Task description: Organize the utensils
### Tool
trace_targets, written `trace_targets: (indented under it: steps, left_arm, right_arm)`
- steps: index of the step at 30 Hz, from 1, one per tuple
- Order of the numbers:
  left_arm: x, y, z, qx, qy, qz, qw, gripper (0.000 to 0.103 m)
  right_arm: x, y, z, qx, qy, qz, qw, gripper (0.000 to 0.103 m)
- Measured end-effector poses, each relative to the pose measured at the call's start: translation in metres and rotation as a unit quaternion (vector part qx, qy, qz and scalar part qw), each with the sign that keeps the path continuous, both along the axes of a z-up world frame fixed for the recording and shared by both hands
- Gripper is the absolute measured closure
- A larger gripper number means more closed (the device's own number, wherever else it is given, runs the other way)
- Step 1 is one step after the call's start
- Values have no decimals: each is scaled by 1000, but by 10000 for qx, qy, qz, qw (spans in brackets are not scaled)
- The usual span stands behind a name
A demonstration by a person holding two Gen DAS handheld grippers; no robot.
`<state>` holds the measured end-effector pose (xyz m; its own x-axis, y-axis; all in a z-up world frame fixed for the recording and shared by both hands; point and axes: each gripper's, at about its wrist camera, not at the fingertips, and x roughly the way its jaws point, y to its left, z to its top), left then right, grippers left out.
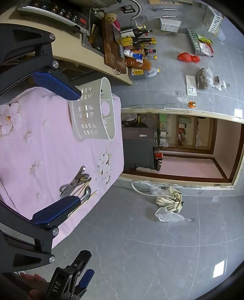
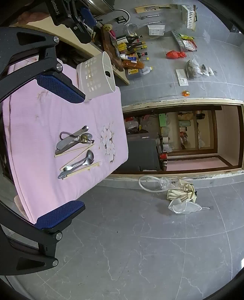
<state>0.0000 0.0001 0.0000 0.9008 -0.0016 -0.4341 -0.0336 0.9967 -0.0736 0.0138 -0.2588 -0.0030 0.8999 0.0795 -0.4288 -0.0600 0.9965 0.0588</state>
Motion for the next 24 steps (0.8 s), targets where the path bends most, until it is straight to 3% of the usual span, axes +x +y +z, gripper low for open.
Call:
trace_targets:
  steps: [24]
  left_arm:
    - [0, 0, 0, -51, 5, -3, 10000, 1]
  right_arm:
    - [0, 2, -4, 49, 48, 35, 10000, 1]
